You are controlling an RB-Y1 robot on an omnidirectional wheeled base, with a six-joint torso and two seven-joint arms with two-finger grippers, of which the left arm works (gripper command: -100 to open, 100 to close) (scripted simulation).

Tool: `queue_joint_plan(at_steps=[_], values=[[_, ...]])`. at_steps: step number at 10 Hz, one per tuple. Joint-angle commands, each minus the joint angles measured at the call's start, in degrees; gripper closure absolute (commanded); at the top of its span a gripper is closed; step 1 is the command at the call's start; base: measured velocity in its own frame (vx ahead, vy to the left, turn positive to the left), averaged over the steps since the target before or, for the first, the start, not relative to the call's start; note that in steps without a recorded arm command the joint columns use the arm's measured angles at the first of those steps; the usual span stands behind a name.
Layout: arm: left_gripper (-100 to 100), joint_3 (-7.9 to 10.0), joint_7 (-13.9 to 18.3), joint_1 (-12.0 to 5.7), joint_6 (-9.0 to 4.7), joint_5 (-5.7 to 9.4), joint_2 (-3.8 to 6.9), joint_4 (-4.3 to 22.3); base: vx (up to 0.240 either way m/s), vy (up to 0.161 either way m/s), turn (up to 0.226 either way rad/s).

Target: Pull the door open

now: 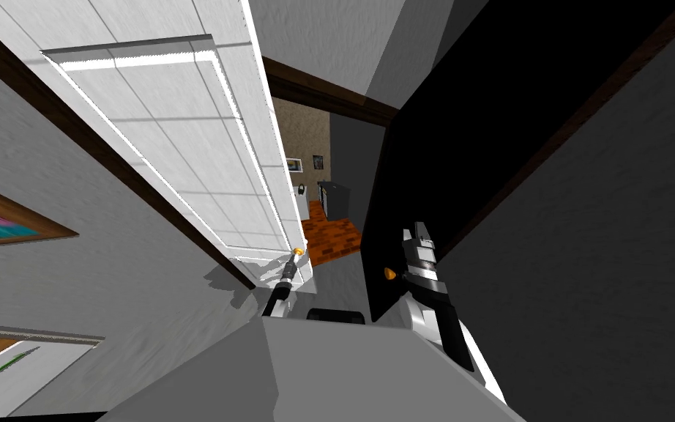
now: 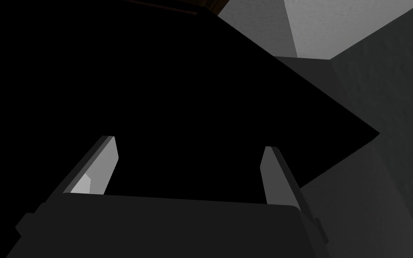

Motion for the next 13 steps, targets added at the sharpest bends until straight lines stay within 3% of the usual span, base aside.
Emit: queue_joint_plan(at_steps=[1,6,12,13], values=[[100,-0.26,2.86,-0.1,-0.15,0.88,0.27,0.38,-0.023,0.0,-0.1],[100,-0.6,8.68,-0.31,-0.42,2.0,0.78,0.85,-0.012,0.003,-0.036],[100,-1.26,18.02,-0.74,-0.93,4.2,1.76,1.76,-0.012,0.002,-0.05],[100,-1.26,18.23,-0.74,-0.93,4.2,1.76,1.76,-0.008,0.002,-0.029]])
